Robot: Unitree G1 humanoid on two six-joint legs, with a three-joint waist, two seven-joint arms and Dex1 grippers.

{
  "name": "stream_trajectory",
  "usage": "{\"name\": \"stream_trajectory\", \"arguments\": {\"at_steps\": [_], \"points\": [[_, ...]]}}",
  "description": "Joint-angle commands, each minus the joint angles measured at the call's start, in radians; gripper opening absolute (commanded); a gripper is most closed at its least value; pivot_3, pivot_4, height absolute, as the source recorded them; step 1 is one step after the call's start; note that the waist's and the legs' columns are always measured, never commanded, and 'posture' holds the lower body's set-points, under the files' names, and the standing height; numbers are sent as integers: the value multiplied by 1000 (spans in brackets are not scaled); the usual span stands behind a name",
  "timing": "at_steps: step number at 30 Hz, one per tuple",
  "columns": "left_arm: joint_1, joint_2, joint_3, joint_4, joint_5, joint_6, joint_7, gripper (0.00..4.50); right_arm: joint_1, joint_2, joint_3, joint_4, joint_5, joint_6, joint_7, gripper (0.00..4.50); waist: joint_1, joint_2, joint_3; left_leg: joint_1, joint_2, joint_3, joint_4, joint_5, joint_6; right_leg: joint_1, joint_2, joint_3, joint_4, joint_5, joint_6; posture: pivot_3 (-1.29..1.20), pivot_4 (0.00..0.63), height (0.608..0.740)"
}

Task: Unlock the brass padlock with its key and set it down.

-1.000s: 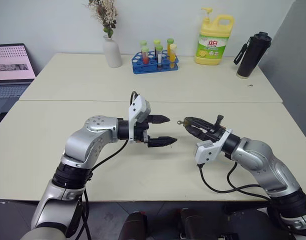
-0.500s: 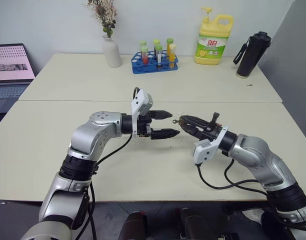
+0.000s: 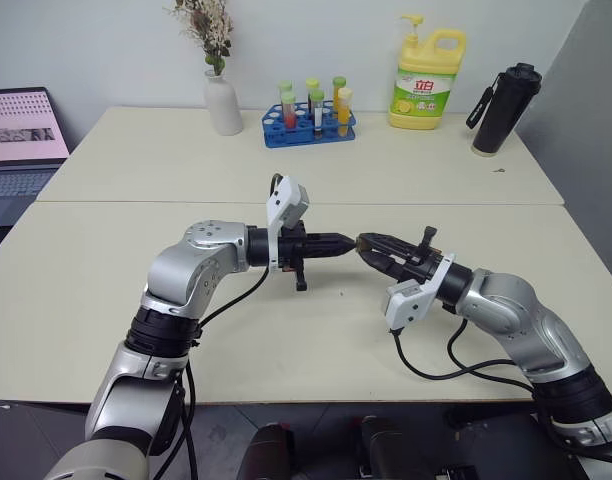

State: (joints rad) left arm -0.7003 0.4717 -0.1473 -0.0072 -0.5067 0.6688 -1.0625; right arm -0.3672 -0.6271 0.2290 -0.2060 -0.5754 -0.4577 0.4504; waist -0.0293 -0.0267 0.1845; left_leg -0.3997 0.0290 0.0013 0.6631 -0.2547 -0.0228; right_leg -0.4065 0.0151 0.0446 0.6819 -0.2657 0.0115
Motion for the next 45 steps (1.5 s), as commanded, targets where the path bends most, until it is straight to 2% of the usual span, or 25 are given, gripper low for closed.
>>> {"name": "stream_trajectory", "arguments": {"at_steps": [1, 8, 14, 23, 28, 32, 34, 39, 42, 45], "points": [[-14, -5, 3, -23, -5, -11, -9, 0, -18, 5, -14, -28, 23, -10, -7, 924, 0, 0, 0, 0, 0, 0, 0, 0, 0, 0, 0, 0, 0, 0, 0, 0, 150, 740], [-4, 6, 4, -31, -6, -7, -14, 0, -23, 10, -15, -22, 32, -15, -9, 924, 0, 0, 0, 0, 0, 0, 0, 0, 0, 0, 0, 0, 0, 0, 0, 0, 150, 740], [14, 6, 0, -50, 17, -110, -46, 0, -23, 16, -20, -13, 55, -18, -9, 924, 0, 0, 0, 0, 0, 0, 0, 0, 0, 0, 0, 0, 0, 0, -1, 0, 150, 740], [60, 28, -75, -18, 264, -659, -121, 0, -24, 31, -26, -11, 78, -11, -9, 924, 1, 0, 0, 0, 0, 1, 0, 0, 0, 0, 0, 0, 0, 2, -3, 0, 150, 740], [47, 1, -78, 53, 324, -847, -108, 0, -28, 33, -26, -12, 80, -7, -10, 924, 2, 0, 0, 0, 0, 1, 0, 0, 0, 0, 0, 0, 0, 2, -3, 0, 150, 740], [37, -19, -66, 97, 340, -917, -88, 0, -25, 32, -27, -15, 82, -6, -9, 924, 2, 0, 0, 0, 0, 2, 0, 0, 0, 0, 0, 0, 0, 2, -3, 0, 150, 740], [30, -34, -56, 109, 333, -914, -73, 0, -26, 32, -26, -13, 83, -5, -8, 924, 2, 0, 0, 0, 0, 2, 0, 0, 0, 0, 0, 0, 0, 2, -3, 0, 150, 740], [39, -38, -44, 49, 246, -669, -66, 0, -26, 33, -26, -15, 83, -4, -7, 924, 1, 0, 0, 0, 0, 1, 0, 0, 0, 0, 0, 0, 0, 1, -1, 0, 150, 740], [26, -40, -28, 34, 209, -568, -53, 570, -26, 31, -25, -14, 84, -5, -6, 924, 0, 0, 0, 0, 0, 1, 0, 0, 0, 0, 0, -1, 0, 0, -1, 0, 150, 740], [7, -36, -4, 26, 164, -448, -38, 1448, -26, 30, -25, -14, 85, -4, -4, 924, 1, 0, 0, 0, 0, 0, 0, 0, 0, 0, 0, -1, 0, 0, -1, 0, 150, 740]]}}
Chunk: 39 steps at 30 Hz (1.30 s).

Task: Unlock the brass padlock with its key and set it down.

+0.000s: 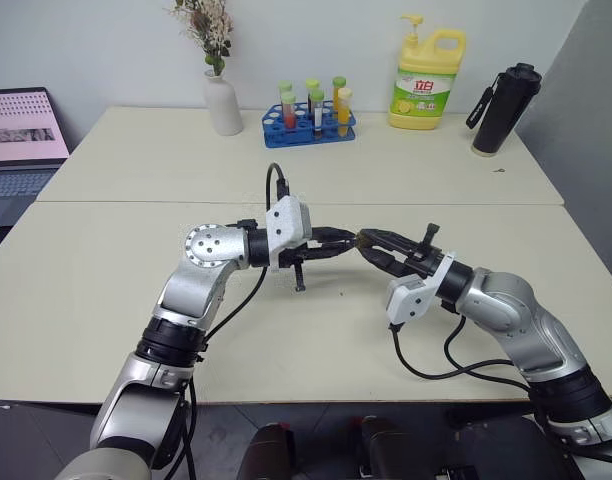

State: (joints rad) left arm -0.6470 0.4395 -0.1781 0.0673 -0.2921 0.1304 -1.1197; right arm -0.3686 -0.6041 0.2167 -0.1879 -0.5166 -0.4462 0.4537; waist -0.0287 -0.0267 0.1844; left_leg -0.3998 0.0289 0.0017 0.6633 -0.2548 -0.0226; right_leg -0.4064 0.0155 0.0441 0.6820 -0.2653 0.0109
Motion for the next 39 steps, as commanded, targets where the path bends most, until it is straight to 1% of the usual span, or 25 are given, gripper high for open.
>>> {"name": "stream_trajectory", "arguments": {"at_steps": [1, 5, 8, 13, 26, 29, 36, 37, 39], "points": [[-56, 5, 36, -52, -72, 151, 19, 1762, -23, 5, -13, -31, 27, -17, -7, 924, 0, 0, 0, 0, 0, 0, 0, 0, 0, 0, 0, 0, 0, 0, 0, 0, 150, 740], [-81, 49, 71, -92, -194, 443, 25, 3038, -24, 3, -11, -27, 29, -18, -3, 924, -3, 0, 0, 0, 0, 0, 0, 0, 0, 0, 0, 0, 0, -1, 1, 0, 150, 740], [-83, 57, 78, -138, -242, 547, 39, 3077, -25, 3, -9, -25, 30, -21, -3, 924, -2, 0, 0, 0, 1, -1, 0, 0, 0, 0, 0, 0, 0, 0, 1, 0, 150, 740], [-85, 47, 83, -181, -278, 643, 81, 3077, -33, 4, -5, -21, 31, -27, -1, 924, -1, 0, 0, 0, 0, -1, 1, 0, 0, 0, 0, 0, 0, 0, 0, 0, 150, 740], [-105, 5, 44, -131, -218, 599, 136, 3077, -37, 5, 3, -29, 27, -49, 5, 924, 0, 0, 0, 0, 0, -1, 1, 0, 0, 0, 0, 0, 0, 0, 0, 0, 150, 740], [-107, 1, 42, -128, -215, 596, 127, 2509, -36, 5, 3, -31, 27, -48, 7, 924, 0, 0, 0, 0, 0, -1, 1, 0, 0, 0, 0, 0, 0, 0, 0, 0, 150, 740], [-107, -3, 31, -119, -202, 579, 122, 284, -35, -1, 5, -34, 20, -57, 5, 924, 0, 0, 0, 0, 0, -1, 1, 0, 0, 0, -1, 0, 0, 0, 0, 0, 150, 740], [-106, -3, 30, -118, -201, 578, 122, 163, -35, -2, 5, -34, 19, -58, 5, 924, 0, 0, 0, 0, 0, -1, 1, 0, 0, 0, -1, 1, 0, 0, 0, 0, 150, 740], [-104, -1, 28, -118, -199, 575, 121, 167, -35, -3, 5, -34, 17, -59, 3, 924, 0, 0, 0, 0, 0, -1, 1, 0, 0, 0, 0, 0, 0, 0, 0, 0, 150, 740]]}}
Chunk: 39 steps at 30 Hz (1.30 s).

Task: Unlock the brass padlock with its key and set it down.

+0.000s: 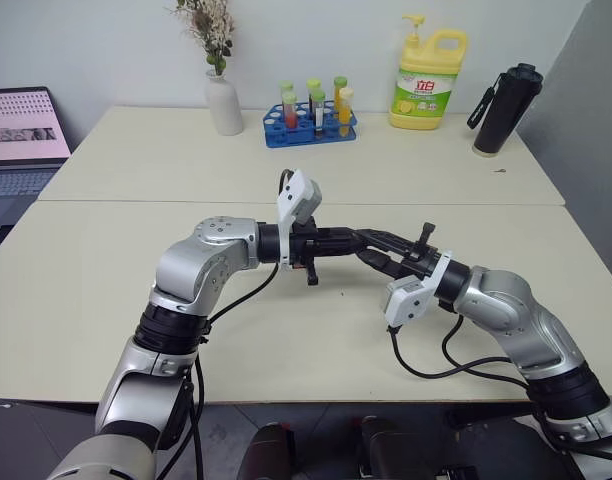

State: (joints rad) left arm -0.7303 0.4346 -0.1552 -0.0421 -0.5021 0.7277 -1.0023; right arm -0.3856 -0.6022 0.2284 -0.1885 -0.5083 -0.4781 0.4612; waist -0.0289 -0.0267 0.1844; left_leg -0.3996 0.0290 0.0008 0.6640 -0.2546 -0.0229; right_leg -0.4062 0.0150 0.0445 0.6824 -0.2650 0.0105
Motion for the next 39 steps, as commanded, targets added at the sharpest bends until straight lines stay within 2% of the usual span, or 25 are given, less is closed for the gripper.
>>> {"name": "stream_trajectory", "arguments": {"at_steps": [1, 6, 9, 16, 19, 22, 27, 28, 33, 39], "points": [[-19, 5, 3, -8, 14, -24, 2, 167, -17, -6, -7, -34, 7, -25, -3, 924, 0, 0, 0, 0, 0, 0, 0, 0, 0, 0, 0, 0, 0, 0, 0, 0, 150, 740], [-15, 10, -1, 1, 26, -35, -4, 167, -4, -21, -14, -35, 32, 4, 30, 924, 0, 0, 0, 0, 0, 0, 0, 0, 0, 0, 0, 0, 0, 0, 0, 0, 150, 740], [-17, 9, -2, 3, 25, -36, -13, 167, 43, -48, -66, -65, 115, 62, 74, 1970, 0, 0, 0, 0, 0, 0, 0, 0, 0, 0, 0, 0, 0, 0, 0, 0, 150, 740], [-31, 6, -2, 35, 29, -69, -49, 167, 141, -107, -186, -191, 411, 348, 250, 4406, 3, 0, 0, 0, 0, 0, 0, 0, 0, 0, 0, 0, 0, 0, 0, 0, 150, 740], [-41, 5, -11, 44, 19, -78, -90, 167, 223, -134, -223, -369, 685, 595, 348, 4500, 2, 0, 0, 0, 0, -1, 0, 0, 0, 0, 0, -1, 0, 0, 1, 0, 150, 740], [-41, 8, -26, 35, 20, -99, -138, 167, 240, -143, -230, -481, 857, 777, 364, 3801, -1, 0, 0, 0, 0, -1, 0, 0, 0, 0, 0, -1, 0, 0, 1, 0, 150, 740], [-36, 13, -22, 15, 7, -98, -178, 167, 173, -128, -220, -493, 910, 889, 333, 2178, -1, 0, 0, 0, 0, -1, 0, 0, 0, 1, 0, -1, 0, -1, 3, 0, 150, 740], [-33, 18, -22, 7, 4, -96, -186, 167, 163, -124, -220, -490, 920, 902, 331, 1969, -1, 0, 0, 0, 0, -1, 0, 0, 0, 1, 0, -1, 0, -1, 3, 0, 150, 740], [-12, 42, -20, -39, -8, -87, -214, 167, 128, -114, -222, -458, 952, 937, 336, 81, 0, 0, 0, 0, 0, -1, 0, 0, 0, 1, 0, -1, -1, -1, 3, 0, 150, 740], [1, 57, -21, -61, -14, -87, -219, 167, 106, -112, -219, -410, 943, 914, 353, 0, -1, 0, 0, 0, 0, -1, 0, 0, 0, 1, 0, -1, -1, -1, 4, 0, 150, 740]]}}
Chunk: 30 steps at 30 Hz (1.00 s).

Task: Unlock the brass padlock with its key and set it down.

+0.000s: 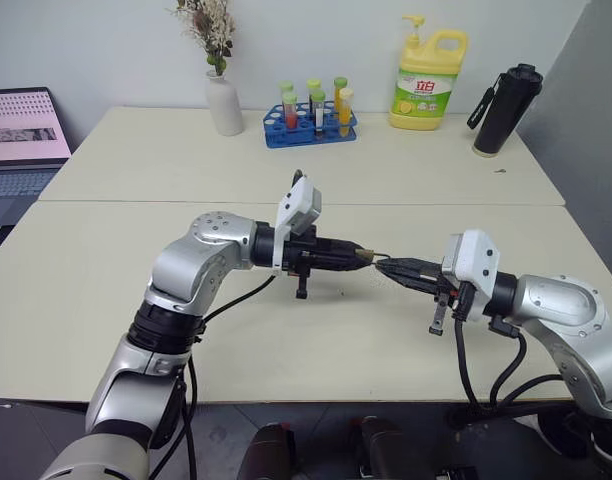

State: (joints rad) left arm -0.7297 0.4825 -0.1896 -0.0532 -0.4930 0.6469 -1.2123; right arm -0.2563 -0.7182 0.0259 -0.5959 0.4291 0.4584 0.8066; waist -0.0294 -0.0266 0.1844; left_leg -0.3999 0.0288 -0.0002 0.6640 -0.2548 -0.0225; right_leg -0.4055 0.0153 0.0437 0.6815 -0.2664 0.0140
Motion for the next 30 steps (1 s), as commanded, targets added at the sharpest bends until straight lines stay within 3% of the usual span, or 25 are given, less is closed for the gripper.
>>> {"name": "stream_trajectory", "arguments": {"at_steps": [1, 30], "points": [[4, 12, 14, -54, -23, -7, -10, 167, -29, 4, -16, 6, 5, -26, 10, 0, 0, 0, 0, 0, 0, 0, 0, 0, 0, 0, 0, 0, 0, 0, 0, 0, 150, 740], [28, 52, 22, -107, -76, 36, -44, 167, -133, 1, 80, 189, -43, -117, 206, 0, 0, 0, 0, 0, 0, 0, 0, 0, 0, 0, 0, 0, 0, 0, 0, 0, 150, 740]]}}
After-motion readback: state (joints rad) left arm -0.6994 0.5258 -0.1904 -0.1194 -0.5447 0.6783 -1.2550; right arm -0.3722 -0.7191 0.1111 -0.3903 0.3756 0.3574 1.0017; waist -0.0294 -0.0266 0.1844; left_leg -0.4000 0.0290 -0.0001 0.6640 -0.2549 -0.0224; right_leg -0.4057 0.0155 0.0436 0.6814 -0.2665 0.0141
